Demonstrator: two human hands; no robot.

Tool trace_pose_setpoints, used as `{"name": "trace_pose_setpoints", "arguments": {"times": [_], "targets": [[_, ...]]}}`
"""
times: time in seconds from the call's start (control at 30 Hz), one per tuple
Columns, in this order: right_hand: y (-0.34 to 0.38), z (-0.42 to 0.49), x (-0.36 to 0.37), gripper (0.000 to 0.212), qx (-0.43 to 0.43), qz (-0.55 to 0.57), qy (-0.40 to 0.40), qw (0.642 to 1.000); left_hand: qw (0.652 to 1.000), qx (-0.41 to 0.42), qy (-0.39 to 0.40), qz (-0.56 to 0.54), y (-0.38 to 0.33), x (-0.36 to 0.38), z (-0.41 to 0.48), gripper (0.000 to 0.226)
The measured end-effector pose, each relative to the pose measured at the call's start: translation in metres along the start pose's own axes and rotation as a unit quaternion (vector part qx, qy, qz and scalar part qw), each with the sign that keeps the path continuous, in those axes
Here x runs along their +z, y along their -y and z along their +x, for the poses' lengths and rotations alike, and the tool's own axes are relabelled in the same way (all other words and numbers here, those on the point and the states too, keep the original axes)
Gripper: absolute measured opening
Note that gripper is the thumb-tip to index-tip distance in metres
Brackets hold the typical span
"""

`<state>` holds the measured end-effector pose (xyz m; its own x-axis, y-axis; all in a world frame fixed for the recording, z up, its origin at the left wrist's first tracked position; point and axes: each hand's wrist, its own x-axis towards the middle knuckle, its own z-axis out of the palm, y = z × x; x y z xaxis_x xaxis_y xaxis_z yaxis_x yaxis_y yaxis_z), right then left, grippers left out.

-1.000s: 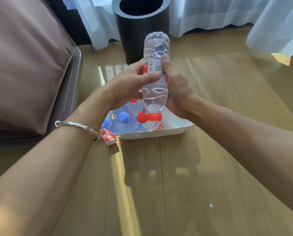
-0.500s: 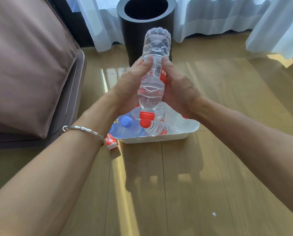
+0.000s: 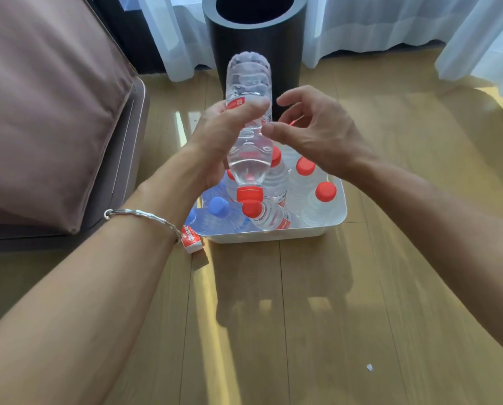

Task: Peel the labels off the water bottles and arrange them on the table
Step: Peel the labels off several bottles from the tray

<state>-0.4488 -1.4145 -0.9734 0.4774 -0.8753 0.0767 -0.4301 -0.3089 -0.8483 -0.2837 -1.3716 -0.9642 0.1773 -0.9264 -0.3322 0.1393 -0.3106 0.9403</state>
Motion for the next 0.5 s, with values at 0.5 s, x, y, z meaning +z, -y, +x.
{"name": "trace_pose_setpoints", "arguments": {"times": [0.5], "targets": [[-0.005,0.000,0.013,0.021,-0.222,-0.166,-0.065,0.959,0.997,-0.034,-0.058,0.043,0.004,0.001,-0.003,0.052]]}}
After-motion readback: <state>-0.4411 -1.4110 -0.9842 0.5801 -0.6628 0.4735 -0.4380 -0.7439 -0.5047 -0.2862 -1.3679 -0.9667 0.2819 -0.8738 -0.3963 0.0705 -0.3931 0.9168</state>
